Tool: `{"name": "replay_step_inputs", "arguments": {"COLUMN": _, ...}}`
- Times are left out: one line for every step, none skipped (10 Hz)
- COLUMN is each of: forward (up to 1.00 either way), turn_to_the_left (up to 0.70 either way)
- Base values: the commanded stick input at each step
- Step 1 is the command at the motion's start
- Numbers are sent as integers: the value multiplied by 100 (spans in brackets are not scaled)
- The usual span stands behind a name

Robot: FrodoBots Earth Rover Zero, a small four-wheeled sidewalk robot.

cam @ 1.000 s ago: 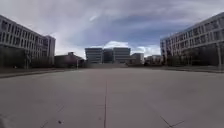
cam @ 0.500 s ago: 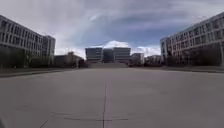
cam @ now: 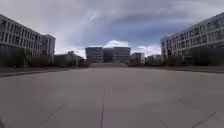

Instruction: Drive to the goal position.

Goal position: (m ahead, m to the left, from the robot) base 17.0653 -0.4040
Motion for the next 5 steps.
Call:
{"name": "replay_step_inputs", "arguments": {"forward": 85, "turn_to_the_left": 0}}
{"name": "replay_step_inputs", "arguments": {"forward": 85, "turn_to_the_left": 0}}
{"name": "replay_step_inputs", "arguments": {"forward": 85, "turn_to_the_left": 0}}
{"name": "replay_step_inputs", "arguments": {"forward": 85, "turn_to_the_left": 0}}
{"name": "replay_step_inputs", "arguments": {"forward": 85, "turn_to_the_left": 0}}
